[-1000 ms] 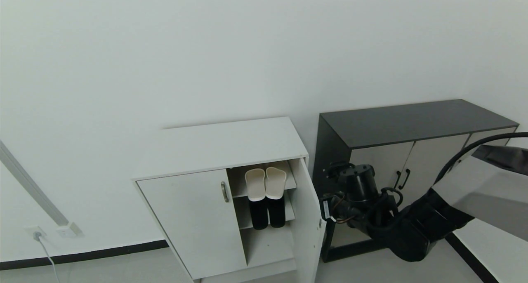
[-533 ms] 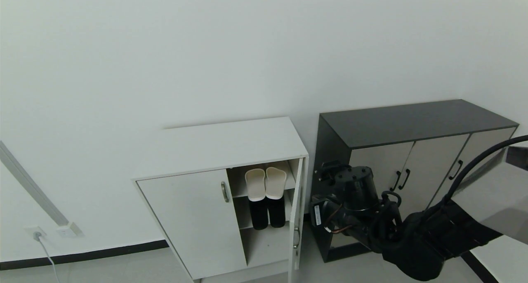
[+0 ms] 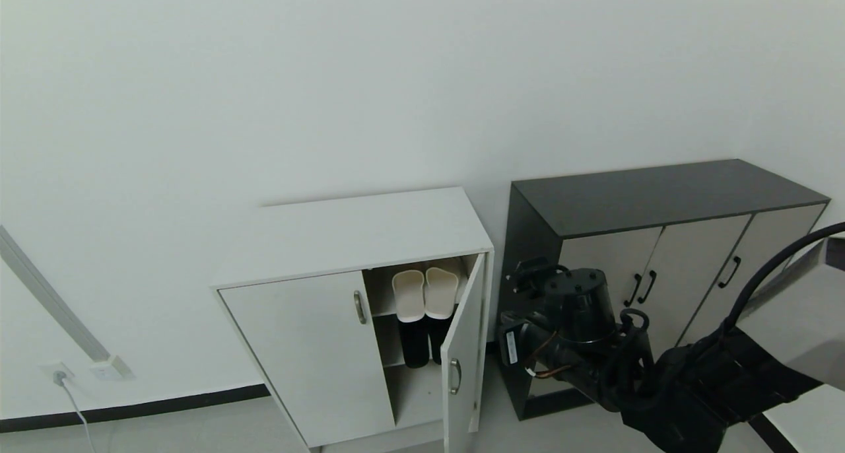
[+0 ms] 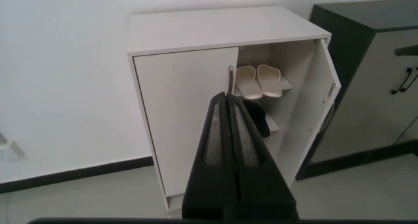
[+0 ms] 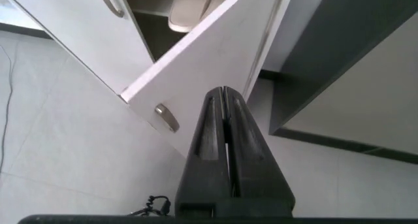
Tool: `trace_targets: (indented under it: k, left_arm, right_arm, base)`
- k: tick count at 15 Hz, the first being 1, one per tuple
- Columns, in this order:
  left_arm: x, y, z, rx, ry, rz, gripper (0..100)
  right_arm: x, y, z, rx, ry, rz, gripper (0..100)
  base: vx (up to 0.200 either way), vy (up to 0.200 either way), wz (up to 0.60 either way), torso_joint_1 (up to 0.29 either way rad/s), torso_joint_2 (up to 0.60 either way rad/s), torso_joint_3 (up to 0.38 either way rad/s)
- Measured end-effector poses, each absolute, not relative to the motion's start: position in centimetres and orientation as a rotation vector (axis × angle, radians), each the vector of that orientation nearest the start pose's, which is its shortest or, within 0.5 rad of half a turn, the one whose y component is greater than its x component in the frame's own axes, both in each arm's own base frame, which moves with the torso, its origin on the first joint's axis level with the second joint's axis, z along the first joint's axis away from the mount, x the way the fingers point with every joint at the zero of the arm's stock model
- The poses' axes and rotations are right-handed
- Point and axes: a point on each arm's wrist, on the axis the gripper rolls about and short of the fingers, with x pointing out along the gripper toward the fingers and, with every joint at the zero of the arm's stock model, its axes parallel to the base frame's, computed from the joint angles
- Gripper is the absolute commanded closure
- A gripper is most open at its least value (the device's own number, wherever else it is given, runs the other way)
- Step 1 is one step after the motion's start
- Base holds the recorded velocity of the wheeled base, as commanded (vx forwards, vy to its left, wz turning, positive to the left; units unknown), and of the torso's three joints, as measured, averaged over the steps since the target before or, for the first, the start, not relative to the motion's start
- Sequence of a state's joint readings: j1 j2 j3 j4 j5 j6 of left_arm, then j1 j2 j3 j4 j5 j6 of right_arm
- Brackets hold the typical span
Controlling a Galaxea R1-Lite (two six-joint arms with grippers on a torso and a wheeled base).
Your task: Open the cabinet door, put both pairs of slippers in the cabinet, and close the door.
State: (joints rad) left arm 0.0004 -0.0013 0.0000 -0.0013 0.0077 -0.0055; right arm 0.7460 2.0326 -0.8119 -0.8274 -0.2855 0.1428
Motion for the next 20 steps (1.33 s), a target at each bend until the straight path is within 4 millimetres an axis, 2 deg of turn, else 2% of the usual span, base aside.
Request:
trace_targets:
  k: [3,11,16,20]
  left_arm:
    - [-2.3,0.0,7.6,-0.006,-0.003,0.010,100]
    - [-2.3,0.0,7.6,-0.006,-0.003,0.008,100]
    - [-2.3,0.0,7.6,-0.006,-0.003,0.009,100]
    - [-2.3,0.0,7.6,-0.006,-0.003,0.009,100]
  right_arm:
    - [26.6,23.7,9.0,-0.053,0.377,0.439,100]
    - [26.7,23.1,8.6,-0.076,0.336,0.464,100]
    - [25.4,20.6,8.0,-0.144,0.381,0.434,100]
    - [23.1,18.3,7.3,-0.161,0.429,0.425,100]
  base:
    - [0.000,0.000,0.60,0.006,0.00,0.004]
    - [0.000,0.000,0.00,0.000,0.00,0.000]
    - [0.000,0.000,0.00,0.000,0.00,0.000]
    - [0.200,0.000,0.00,-0.007,0.00,0.001]
